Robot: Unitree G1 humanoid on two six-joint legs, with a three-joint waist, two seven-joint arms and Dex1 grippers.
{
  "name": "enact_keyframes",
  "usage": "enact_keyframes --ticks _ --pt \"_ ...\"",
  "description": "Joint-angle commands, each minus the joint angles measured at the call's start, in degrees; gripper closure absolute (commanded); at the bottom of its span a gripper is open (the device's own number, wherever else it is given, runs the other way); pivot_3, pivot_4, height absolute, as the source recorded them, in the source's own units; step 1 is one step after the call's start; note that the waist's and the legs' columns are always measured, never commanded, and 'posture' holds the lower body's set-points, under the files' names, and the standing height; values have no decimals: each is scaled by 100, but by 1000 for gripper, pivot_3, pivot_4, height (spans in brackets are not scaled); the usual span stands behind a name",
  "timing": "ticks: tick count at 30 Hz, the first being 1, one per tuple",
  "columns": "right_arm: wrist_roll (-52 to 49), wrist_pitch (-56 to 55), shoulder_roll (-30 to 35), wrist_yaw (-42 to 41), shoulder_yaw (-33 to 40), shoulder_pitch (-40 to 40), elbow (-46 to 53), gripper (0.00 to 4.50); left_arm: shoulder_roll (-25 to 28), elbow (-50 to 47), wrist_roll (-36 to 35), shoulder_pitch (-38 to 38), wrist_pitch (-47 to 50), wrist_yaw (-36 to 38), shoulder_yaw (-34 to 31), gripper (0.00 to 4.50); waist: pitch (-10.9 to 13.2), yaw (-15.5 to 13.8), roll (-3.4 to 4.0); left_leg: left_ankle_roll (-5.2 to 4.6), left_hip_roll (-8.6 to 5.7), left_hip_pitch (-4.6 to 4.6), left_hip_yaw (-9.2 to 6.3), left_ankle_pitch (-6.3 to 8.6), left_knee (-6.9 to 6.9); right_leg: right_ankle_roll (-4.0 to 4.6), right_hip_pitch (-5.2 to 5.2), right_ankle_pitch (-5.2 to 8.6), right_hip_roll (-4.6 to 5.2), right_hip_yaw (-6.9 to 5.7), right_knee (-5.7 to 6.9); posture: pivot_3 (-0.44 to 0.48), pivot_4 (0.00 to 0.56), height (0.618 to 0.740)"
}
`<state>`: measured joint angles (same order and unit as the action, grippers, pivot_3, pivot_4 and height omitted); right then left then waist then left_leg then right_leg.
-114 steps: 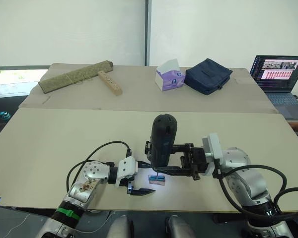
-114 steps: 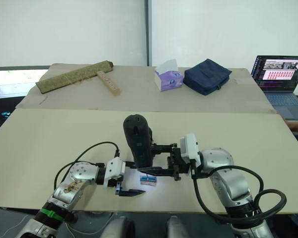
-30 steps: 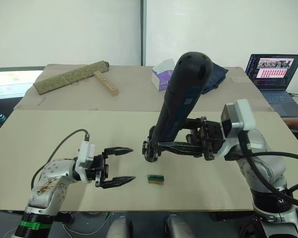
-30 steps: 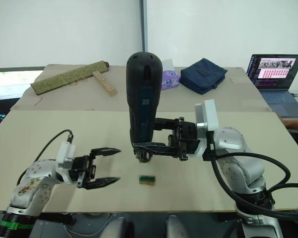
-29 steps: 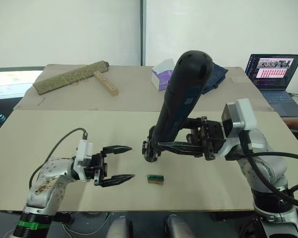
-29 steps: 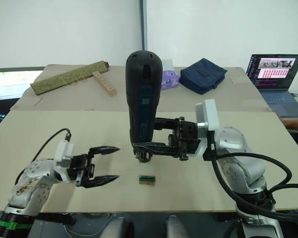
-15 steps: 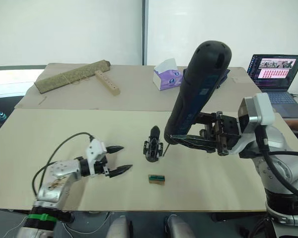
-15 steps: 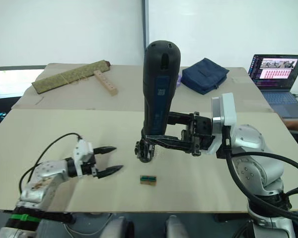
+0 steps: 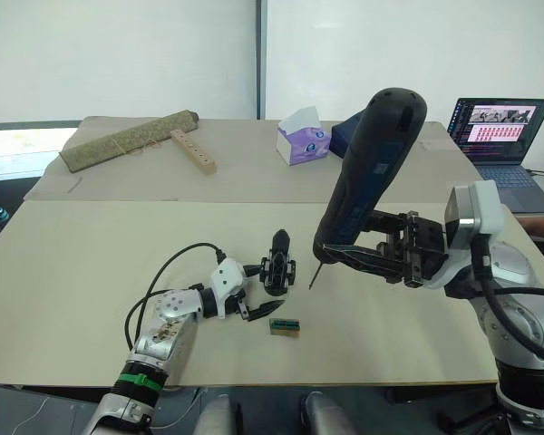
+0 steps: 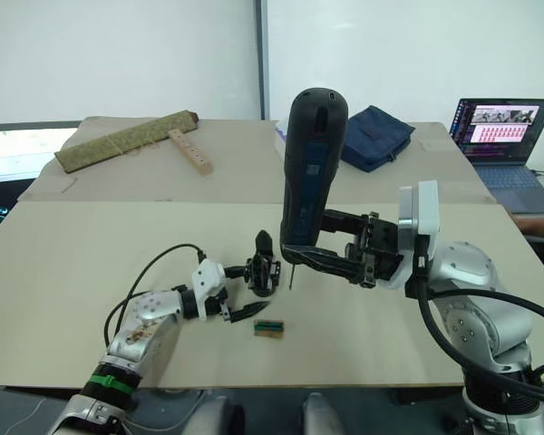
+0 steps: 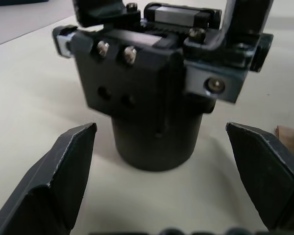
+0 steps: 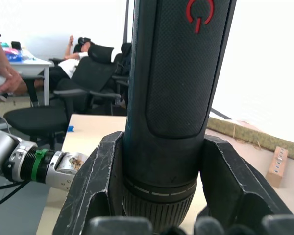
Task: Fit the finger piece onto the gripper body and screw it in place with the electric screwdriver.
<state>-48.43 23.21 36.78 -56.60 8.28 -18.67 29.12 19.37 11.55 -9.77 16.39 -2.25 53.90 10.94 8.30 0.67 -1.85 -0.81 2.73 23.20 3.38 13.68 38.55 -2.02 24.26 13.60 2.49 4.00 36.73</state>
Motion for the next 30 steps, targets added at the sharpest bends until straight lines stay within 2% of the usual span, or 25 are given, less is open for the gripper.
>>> enact_keyframes --ticks 1,9,12,14,15,22,30 --pt "-93 -158 67 13 267 6 280 2676 -87 10 53 153 118 -49 103 39 0 -4 0 0 0 1 0 0 1 0 0 0 0 0 1 0 150 740" --pt "-40 -201 65 49 262 137 335 2676 -222 66 36 391 382 -39 122 39 0 0 -1 -1 0 8 -3 1 13 -4 1 -2 -1 -2 1 0 150 740" --pt "-34 -201 77 47 278 191 366 2676 -136 106 95 407 414 -30 123 853 1 7 -1 -1 0 7 -4 1 13 -4 1 -1 -2 -2 1 0 150 740" --pt "-40 -199 93 42 299 219 378 2676 -64 160 97 415 392 9 108 1830 0 9 -1 -2 1 7 -5 1 13 -4 1 -1 -3 -3 2 0 150 740" --pt "-44 -198 104 37 310 227 379 2676 -26 213 90 435 326 49 97 2131 0 9 -1 -2 0 6 -5 1 13 -4 1 -1 -3 -2 2 0 150 740" --pt "-128 -148 216 -44 407 288 385 2676 101 891 -118 817 -366 894 72 2114 1 19 -1 -2 1 6 -3 1 13 -3 1 -1 -4 -3 1 0 150 740" --pt "-253 -28 370 -143 384 240 368 2676 -70 2499 -104 1611 -1278 2094 136 2114 2 2 -3 -3 -3 13 -3 2 17 -4 1 -1 -3 -4 -2 0 150 740"
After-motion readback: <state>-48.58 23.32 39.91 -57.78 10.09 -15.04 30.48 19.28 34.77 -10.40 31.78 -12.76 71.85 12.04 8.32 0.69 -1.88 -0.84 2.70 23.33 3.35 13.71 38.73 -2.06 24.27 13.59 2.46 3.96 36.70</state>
